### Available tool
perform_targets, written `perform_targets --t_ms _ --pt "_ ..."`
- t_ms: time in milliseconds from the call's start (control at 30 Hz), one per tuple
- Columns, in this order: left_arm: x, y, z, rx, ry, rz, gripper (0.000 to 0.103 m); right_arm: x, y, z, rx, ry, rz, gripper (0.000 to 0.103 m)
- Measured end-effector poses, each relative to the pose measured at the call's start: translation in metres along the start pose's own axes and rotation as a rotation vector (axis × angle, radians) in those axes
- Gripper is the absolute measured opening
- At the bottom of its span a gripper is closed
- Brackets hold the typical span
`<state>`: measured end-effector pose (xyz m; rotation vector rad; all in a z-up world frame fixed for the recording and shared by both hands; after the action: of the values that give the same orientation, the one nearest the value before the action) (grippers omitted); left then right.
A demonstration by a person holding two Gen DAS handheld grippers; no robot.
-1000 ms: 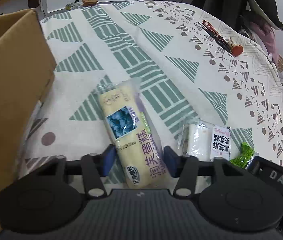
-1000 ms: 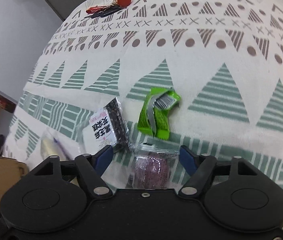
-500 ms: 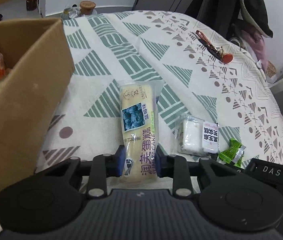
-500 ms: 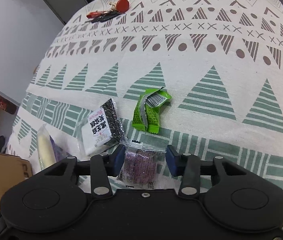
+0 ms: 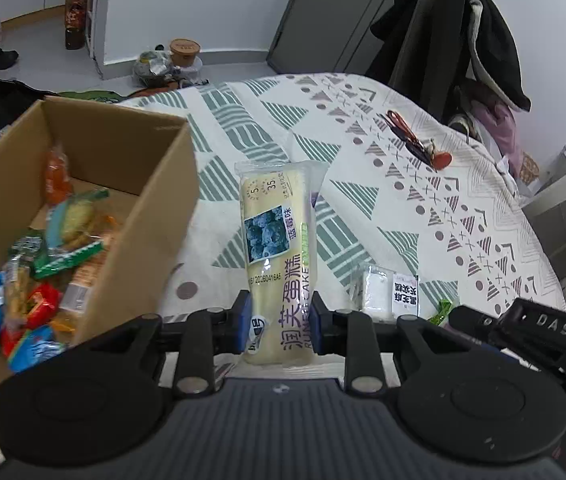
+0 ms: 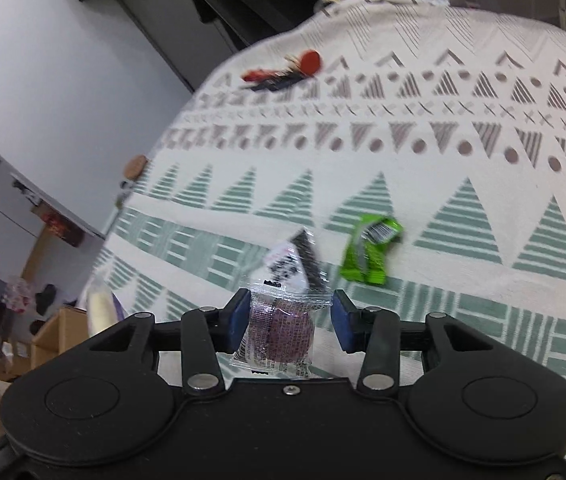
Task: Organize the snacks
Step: 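Lift the cream cake bar with the left gripper while the right gripper lifts the purple snack, then drop the purple snack into the box with the right gripper while the left drops the cake bar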
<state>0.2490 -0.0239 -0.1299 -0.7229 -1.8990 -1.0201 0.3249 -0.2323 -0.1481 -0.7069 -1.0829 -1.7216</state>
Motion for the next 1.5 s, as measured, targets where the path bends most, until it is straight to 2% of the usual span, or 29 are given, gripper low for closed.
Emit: perform_targets --t_ms 300,900,1267,1500 --pt "0.034 -0.005 0.015 0.020 -0.005 -0.052 0.028 0.018 -0.014 0.026 0.076 0.089 -0.064 0.042" --pt "0.089 -0.003 0.069 0.067 -0.004 -0.128 0.028 0.043 -0.029 0.072 0.133 0.177 -0.141 0.042" --pt "0.106 0.005 0.117 0.116 0.031 -0.145 0.028 0.041 -0.047 0.112 0.216 0.227 -0.129 0.042" --pt "0.099 0.011 0.137 0.130 0.030 -0.118 0.028 0.034 -0.058 0.140 0.283 0.270 -0.107 0.042"
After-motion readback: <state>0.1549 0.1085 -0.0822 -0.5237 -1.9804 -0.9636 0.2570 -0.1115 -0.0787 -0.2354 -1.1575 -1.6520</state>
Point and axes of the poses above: each gripper's, at about its wrist camera, not at the fingertips, and x roughly against the way its jaws point, z to its left, y to its top, the point moved 1 cm from there along -x, roughly the way its jaws point, and after that the axes turned 12 degrees about z, right-handed, at the moved point
